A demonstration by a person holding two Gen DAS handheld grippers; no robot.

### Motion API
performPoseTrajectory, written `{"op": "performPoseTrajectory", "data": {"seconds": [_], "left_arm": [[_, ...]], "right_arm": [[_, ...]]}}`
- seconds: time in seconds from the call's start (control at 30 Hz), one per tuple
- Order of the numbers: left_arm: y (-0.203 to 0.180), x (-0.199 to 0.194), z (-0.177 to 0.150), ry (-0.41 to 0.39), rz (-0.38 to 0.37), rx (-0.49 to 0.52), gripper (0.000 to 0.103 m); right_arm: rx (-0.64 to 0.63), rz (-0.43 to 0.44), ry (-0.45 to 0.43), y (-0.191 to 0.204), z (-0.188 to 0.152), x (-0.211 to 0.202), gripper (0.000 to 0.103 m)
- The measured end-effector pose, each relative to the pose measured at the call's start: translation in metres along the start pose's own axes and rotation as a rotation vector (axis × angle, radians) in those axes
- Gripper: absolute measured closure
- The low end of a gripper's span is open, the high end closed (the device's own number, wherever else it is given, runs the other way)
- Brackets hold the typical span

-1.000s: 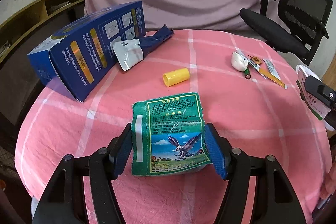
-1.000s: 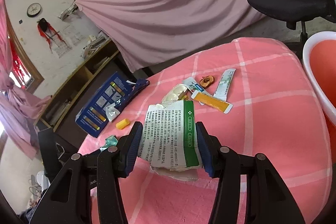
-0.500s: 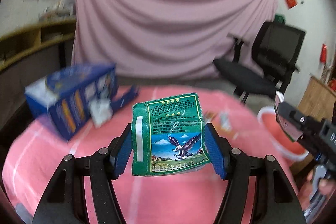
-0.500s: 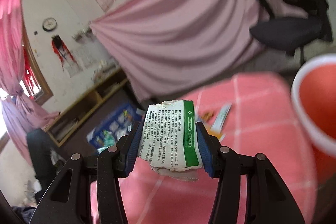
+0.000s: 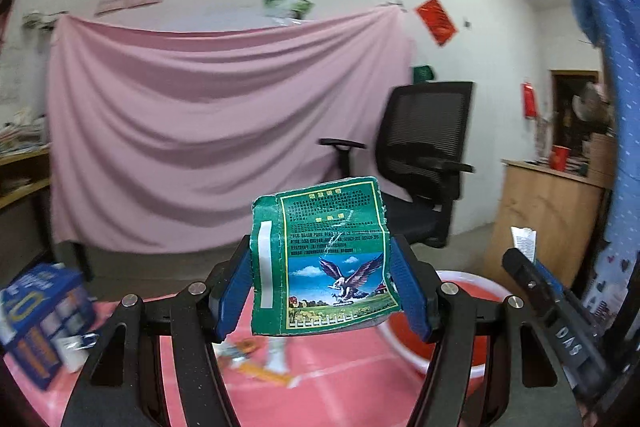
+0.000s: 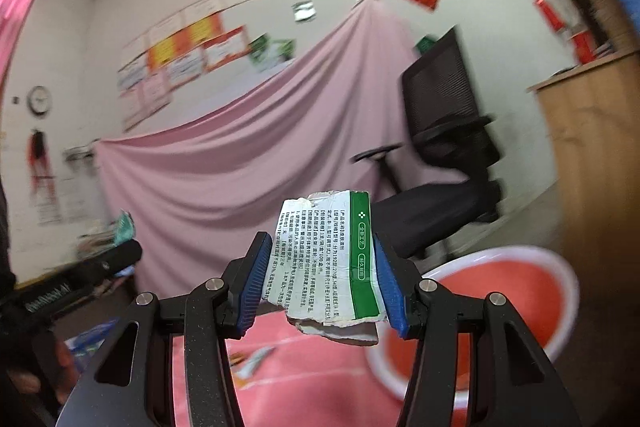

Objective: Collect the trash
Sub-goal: 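Carry wrapper and box over the orange bin and open both tools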

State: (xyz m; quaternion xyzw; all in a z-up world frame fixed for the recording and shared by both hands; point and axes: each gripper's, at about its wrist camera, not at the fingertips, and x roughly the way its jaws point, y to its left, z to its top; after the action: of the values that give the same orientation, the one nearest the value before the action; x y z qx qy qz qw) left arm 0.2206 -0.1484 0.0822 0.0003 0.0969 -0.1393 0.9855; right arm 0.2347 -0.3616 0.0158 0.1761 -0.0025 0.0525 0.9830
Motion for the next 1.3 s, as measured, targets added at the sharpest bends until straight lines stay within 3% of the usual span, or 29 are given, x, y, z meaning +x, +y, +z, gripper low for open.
{"op": "performPoseTrajectory", "data": {"seconds": [0.2,0.47,0.8,1.07,1.3], "left_arm": [[-0.035,0.05,-0.004,0.071,-0.116,0.043,0.043],[-0.063,0.12,-0.013,0.257,-0.234,-0.007,0.043],[-0.07,0.184,-0.042,0.508,-0.289,-0.09,0.043],[-0.057,0.195,-0.047,0.579,-0.299,-0.16,0.043],[-0.052,0.194,-0.046,0.59,-0.297,-0.169,0.043]], "right_arm": [[0.029,-0.111,0.026,-0.042,-0.008,0.012,0.054],[0.135,-0.191,0.125,-0.087,-0.017,0.028,0.054],[0.211,-0.253,0.206,-0.112,-0.028,0.037,0.053],[0.278,-0.253,0.245,-0.127,-0.033,0.042,0.051],[0.278,-0.258,0.244,-0.125,-0.032,0.041,0.042]]}}
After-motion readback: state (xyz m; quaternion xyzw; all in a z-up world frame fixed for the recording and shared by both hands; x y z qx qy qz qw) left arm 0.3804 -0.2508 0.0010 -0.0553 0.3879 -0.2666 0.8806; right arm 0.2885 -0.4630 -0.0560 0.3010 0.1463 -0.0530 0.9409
